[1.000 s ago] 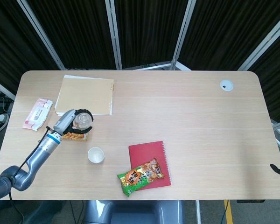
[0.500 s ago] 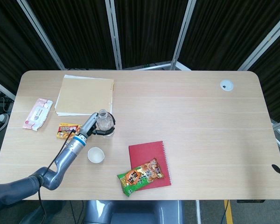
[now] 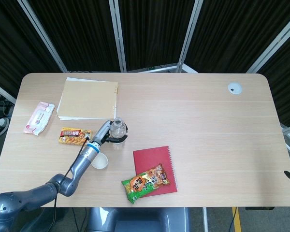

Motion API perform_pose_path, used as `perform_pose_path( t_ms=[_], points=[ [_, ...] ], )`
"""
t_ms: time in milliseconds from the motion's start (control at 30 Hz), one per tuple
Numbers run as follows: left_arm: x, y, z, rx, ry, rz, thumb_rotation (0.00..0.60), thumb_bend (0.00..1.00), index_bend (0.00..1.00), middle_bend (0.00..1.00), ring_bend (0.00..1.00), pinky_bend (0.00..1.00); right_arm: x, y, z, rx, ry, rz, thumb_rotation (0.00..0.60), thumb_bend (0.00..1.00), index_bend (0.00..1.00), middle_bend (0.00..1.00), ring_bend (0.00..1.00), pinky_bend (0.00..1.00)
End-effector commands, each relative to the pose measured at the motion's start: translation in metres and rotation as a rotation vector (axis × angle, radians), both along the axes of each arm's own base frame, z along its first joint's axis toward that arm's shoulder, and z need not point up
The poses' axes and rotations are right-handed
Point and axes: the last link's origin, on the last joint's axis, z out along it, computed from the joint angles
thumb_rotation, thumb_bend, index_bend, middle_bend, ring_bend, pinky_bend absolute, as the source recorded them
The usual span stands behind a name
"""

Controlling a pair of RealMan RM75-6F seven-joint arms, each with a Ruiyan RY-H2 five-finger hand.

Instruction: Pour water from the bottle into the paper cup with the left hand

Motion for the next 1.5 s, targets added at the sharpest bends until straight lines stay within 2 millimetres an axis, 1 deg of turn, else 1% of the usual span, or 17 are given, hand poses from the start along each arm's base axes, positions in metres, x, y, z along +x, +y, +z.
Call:
perform_pose_path(
  t_ms=[33, 100, 167, 200, 267, 300, 400, 433, 533, 600, 700, 767, 833, 967, 1100, 1433, 1500],
  points=[
    [0.000, -0.001, -0.007, -0.014, -0.004, 0.008, 0.600, 0.49, 0.59, 0.50, 0.36, 0.37, -0.001, 0.000, 0.000, -0.001, 0.001, -0.003, 0.600, 0.00, 0.00, 0.00, 0.00, 0.00],
    [0.000, -0.001, -0.010, -0.019, -0.005, 0.010, 0.600, 0.42, 0.58, 0.49, 0.35, 0.37, -0.001, 0.000, 0.000, -0.003, 0.001, -0.005, 0.600, 0.00, 0.00, 0.00, 0.00, 0.00],
    [0.000, -0.001, -0.012, -0.019, 0.001, 0.006, 0.600, 0.29, 0.57, 0.46, 0.33, 0.37, -0.002, 0.001, 0.001, -0.005, 0.001, -0.008, 0.600, 0.00, 0.00, 0.00, 0.00, 0.00],
    [-0.001, -0.002, -0.013, -0.017, 0.003, 0.004, 0.600, 0.26, 0.56, 0.46, 0.32, 0.37, -0.002, 0.001, 0.001, -0.006, 0.000, -0.009, 0.600, 0.00, 0.00, 0.00, 0.00, 0.00],
    [-0.002, -0.003, -0.015, -0.010, 0.007, -0.001, 0.600, 0.15, 0.52, 0.41, 0.30, 0.36, -0.002, 0.001, 0.001, -0.007, 0.000, -0.010, 0.600, 0.00, 0.00, 0.00, 0.00, 0.00],
    [-0.002, -0.004, -0.016, -0.008, 0.006, -0.003, 0.600, 0.12, 0.51, 0.40, 0.30, 0.35, -0.002, 0.001, 0.001, -0.007, 0.000, -0.010, 0.600, 0.00, 0.00, 0.00, 0.00, 0.00],
    [-0.003, -0.007, -0.017, -0.008, 0.001, -0.006, 0.600, 0.10, 0.44, 0.31, 0.26, 0.31, -0.002, 0.002, 0.001, -0.008, 0.002, -0.009, 0.600, 0.00, 0.00, 0.00, 0.00, 0.00],
    [-0.003, -0.008, -0.017, -0.011, 0.000, -0.007, 0.600, 0.09, 0.39, 0.27, 0.24, 0.29, -0.002, 0.002, 0.001, -0.008, 0.001, -0.009, 0.600, 0.00, 0.00, 0.00, 0.00, 0.00],
    [-0.005, -0.011, -0.016, -0.022, -0.010, -0.009, 0.600, 0.05, 0.19, 0.16, 0.20, 0.26, -0.001, 0.002, 0.002, -0.009, 0.000, -0.005, 0.600, 0.00, 0.00, 0.00, 0.00, 0.00],
    [-0.007, -0.013, -0.013, -0.021, -0.007, -0.020, 0.593, 0.02, 0.05, 0.07, 0.13, 0.20, 0.000, 0.002, 0.002, -0.009, -0.001, -0.002, 0.600, 0.00, 0.00, 0.00, 0.00, 0.00],
    [-0.011, -0.015, -0.007, -0.013, 0.002, -0.038, 0.575, 0.00, 0.00, 0.01, 0.05, 0.13, 0.001, 0.003, 0.002, -0.008, -0.006, 0.002, 0.600, 0.00, 0.00, 0.00, 0.00, 0.00],
    [-0.014, -0.017, -0.001, -0.011, 0.007, -0.045, 0.561, 0.00, 0.00, 0.00, 0.01, 0.09, 0.003, 0.004, 0.002, -0.010, -0.007, 0.010, 0.600, 0.00, 0.00, 0.00, 0.00, 0.00],
    [-0.018, -0.017, 0.005, -0.011, 0.028, -0.053, 0.549, 0.00, 0.00, 0.00, 0.00, 0.06, 0.005, 0.005, 0.003, -0.013, -0.010, 0.021, 0.600, 0.00, 0.00, 0.00, 0.00, 0.00],
    [-0.027, -0.022, 0.027, -0.020, 0.065, -0.064, 0.511, 0.00, 0.00, 0.00, 0.00, 0.00, 0.010, 0.008, 0.006, -0.021, -0.019, 0.039, 0.600, 0.00, 0.00, 0.00, 0.00, 0.00],
    [-0.037, -0.026, 0.049, 0.017, 0.099, -0.078, 0.499, 0.00, 0.00, 0.00, 0.00, 0.00, 0.011, 0.010, 0.005, -0.020, -0.025, 0.048, 0.600, 0.00, 0.00, 0.00, 0.00, 0.00],
    [-0.079, -0.054, 0.146, 0.217, 0.281, -0.122, 0.501, 0.00, 0.00, 0.00, 0.00, 0.00, 0.014, 0.011, 0.008, -0.021, -0.057, 0.071, 0.600, 0.00, 0.00, 0.00, 0.00, 0.00],
    [-0.089, -0.062, 0.168, 0.298, 0.375, -0.128, 0.533, 0.00, 0.00, 0.00, 0.00, 0.00, 0.016, 0.011, 0.010, -0.023, -0.062, 0.089, 0.600, 0.00, 0.00, 0.00, 0.00, 0.00]
  ],
)
